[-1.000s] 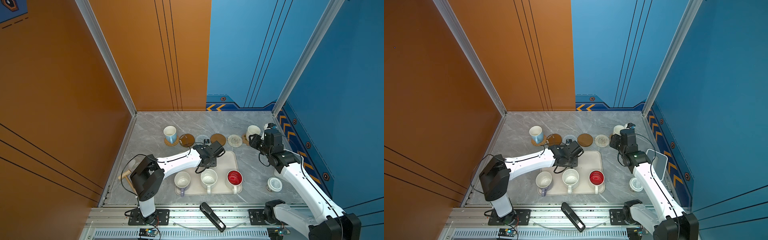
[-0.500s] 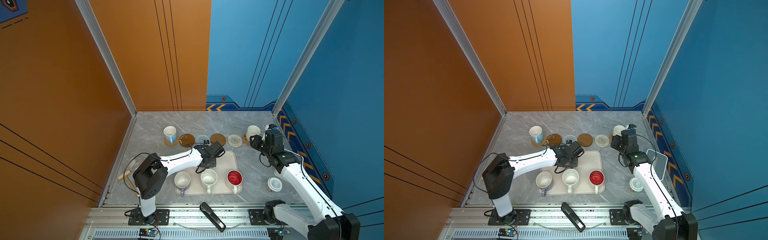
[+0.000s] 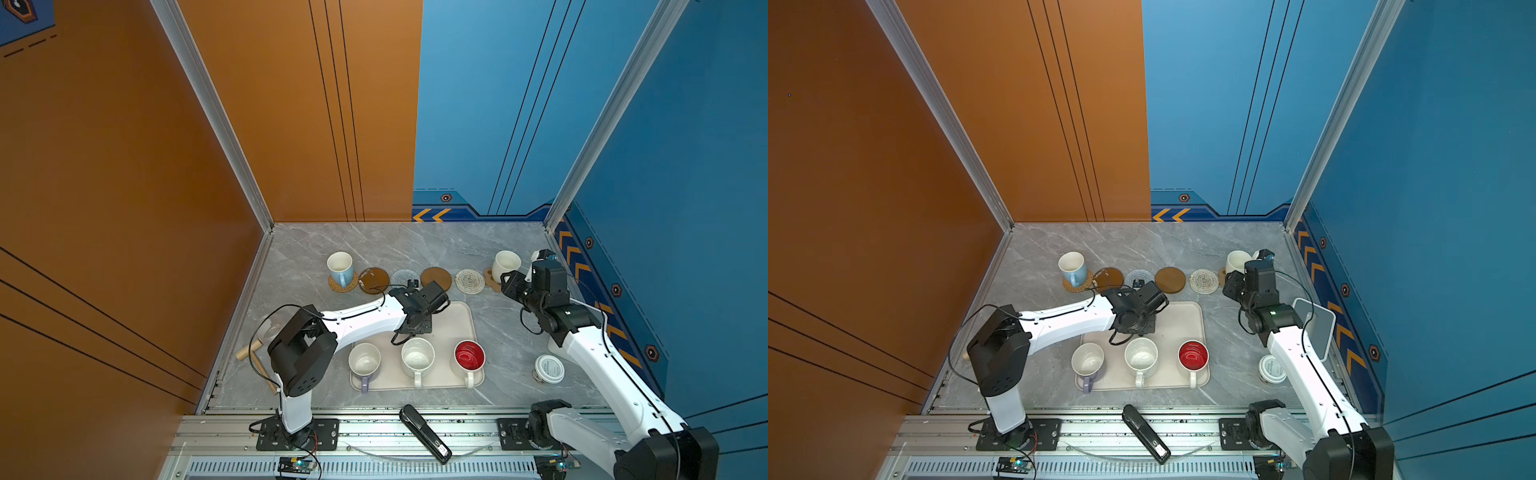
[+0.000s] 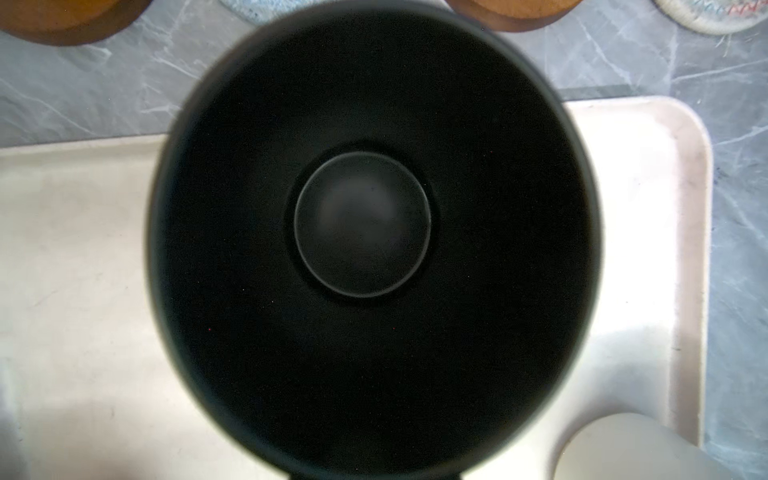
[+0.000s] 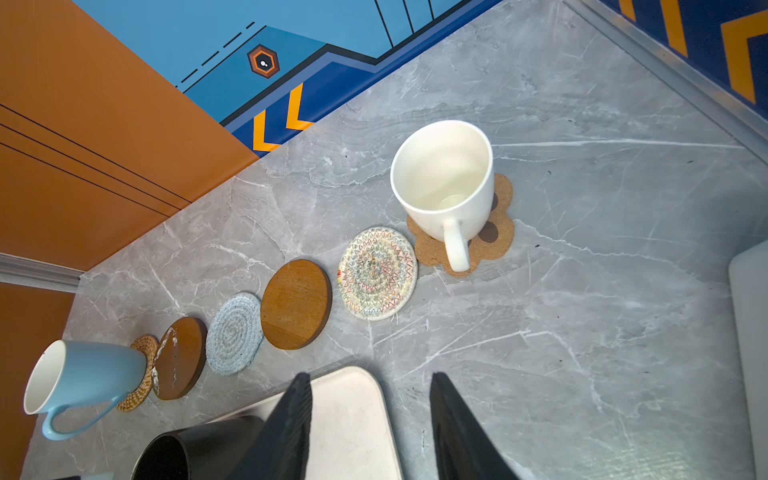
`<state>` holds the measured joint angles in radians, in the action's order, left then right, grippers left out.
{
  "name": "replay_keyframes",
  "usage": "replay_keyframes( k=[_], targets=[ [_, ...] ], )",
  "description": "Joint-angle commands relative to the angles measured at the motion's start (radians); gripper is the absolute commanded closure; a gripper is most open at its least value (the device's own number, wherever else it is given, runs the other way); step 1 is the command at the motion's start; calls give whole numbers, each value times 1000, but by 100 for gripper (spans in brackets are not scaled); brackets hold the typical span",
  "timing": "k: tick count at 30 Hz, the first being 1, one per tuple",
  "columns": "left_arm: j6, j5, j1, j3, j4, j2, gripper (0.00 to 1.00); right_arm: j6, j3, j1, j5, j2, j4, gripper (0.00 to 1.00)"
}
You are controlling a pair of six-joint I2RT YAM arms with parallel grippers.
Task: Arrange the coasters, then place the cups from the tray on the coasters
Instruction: 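Lower left gripper onto the black mug rim and grasp it, then lift the black mug with left gripper and carry it to the wooden coaster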
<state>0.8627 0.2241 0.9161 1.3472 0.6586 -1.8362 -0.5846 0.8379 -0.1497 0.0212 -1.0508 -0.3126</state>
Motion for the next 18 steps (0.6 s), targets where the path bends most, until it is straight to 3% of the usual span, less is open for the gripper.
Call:
replay_keyframes(
  k=[1, 18],
  targets=[
    [-23, 26, -22, 40, 28, -19, 100, 5, -10, 7, -18, 11, 17, 55],
    [-86, 142, -47, 91, 59, 91, 100, 2, -17, 12, -30, 23, 24, 56]
  ],
)
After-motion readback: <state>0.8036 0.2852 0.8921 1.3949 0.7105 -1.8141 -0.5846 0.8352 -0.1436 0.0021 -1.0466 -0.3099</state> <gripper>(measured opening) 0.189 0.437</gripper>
